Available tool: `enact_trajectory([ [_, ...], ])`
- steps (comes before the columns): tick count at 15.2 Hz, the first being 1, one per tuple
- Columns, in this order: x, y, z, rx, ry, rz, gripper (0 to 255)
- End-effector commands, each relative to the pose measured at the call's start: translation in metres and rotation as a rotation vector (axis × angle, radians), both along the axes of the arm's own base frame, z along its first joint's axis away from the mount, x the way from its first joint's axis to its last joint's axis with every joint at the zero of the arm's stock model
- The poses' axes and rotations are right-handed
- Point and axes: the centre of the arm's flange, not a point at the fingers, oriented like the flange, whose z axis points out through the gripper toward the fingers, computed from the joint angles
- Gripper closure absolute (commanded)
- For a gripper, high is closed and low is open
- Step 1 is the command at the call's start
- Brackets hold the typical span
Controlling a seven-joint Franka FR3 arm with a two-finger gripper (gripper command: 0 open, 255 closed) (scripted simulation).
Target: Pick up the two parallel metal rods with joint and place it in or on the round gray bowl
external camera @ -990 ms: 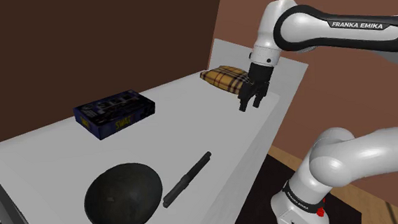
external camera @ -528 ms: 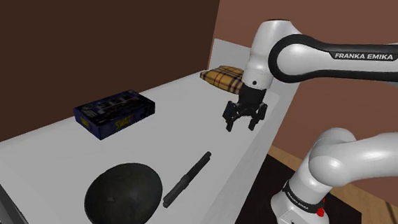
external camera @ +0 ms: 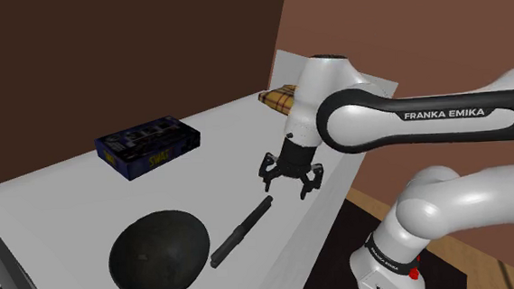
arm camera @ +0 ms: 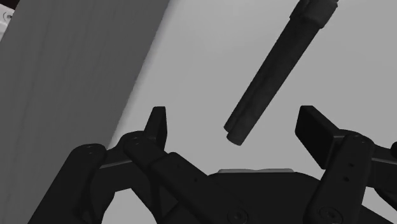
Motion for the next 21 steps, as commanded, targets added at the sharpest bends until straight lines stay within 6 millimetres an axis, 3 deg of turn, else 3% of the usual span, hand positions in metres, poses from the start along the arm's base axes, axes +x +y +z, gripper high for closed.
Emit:
enact_trajectory([
  [1,0.004,0.021,-0.022,-0.012,0.001,-0.123,0],
  [7,0.038,0.076,-0.071,-0.051,0.003,-0.459,0],
  [15,0.04,0.08,-0.114,-0.053,0.003,-0.479,0],
  [21,0.04,0.08,-0.114,-0.053,0.003,-0.479,0],
])
